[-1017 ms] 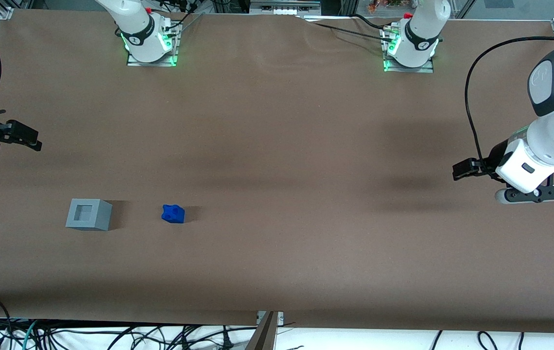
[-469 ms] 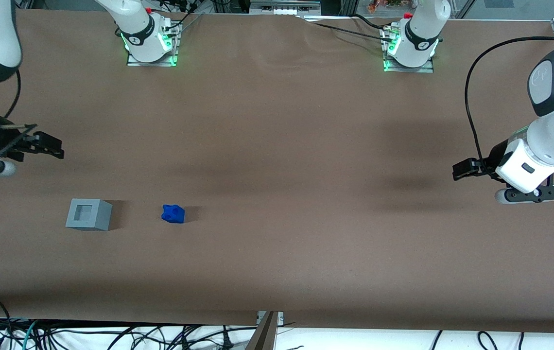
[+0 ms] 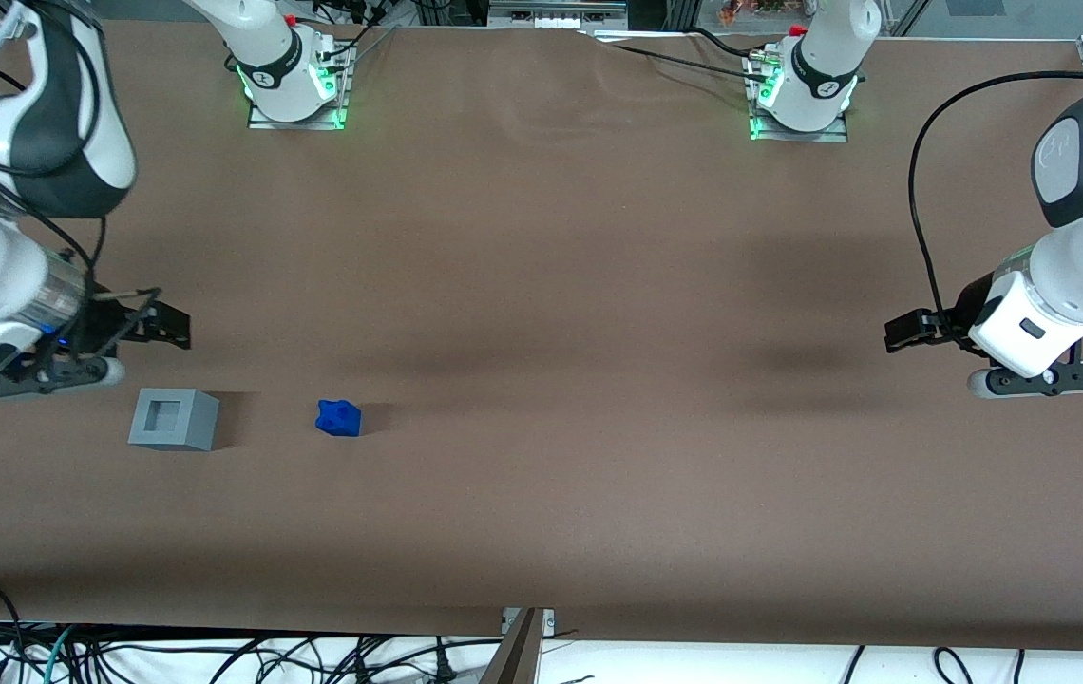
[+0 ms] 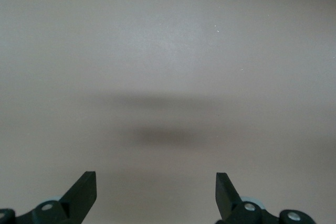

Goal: Insert blue part into gray base with right arm
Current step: 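Move the open right gripper over the blue part, then lower the right gripper and close it on the blue part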

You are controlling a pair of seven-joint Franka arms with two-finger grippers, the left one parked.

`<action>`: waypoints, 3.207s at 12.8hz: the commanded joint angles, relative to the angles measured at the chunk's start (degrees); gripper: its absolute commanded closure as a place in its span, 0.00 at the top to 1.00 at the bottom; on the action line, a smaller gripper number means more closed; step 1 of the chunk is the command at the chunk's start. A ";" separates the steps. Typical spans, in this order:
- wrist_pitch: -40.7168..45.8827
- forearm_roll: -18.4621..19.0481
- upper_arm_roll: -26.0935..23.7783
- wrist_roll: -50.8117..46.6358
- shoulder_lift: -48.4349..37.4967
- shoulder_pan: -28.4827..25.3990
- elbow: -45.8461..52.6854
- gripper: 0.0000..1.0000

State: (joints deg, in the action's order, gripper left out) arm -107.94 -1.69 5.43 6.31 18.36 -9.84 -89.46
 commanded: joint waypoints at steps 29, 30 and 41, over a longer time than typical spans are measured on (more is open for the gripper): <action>-25.12 -6.05 -0.95 -21.25 22.33 -9.40 0.69 0.99; -25.04 -5.96 -0.95 -21.16 22.42 -9.49 0.60 0.99; -23.10 -1.76 -0.34 -18.00 21.72 -9.14 1.38 0.00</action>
State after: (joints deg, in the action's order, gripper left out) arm -132.65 -5.86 4.97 -12.62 41.02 -19.46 -89.21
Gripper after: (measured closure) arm 0.493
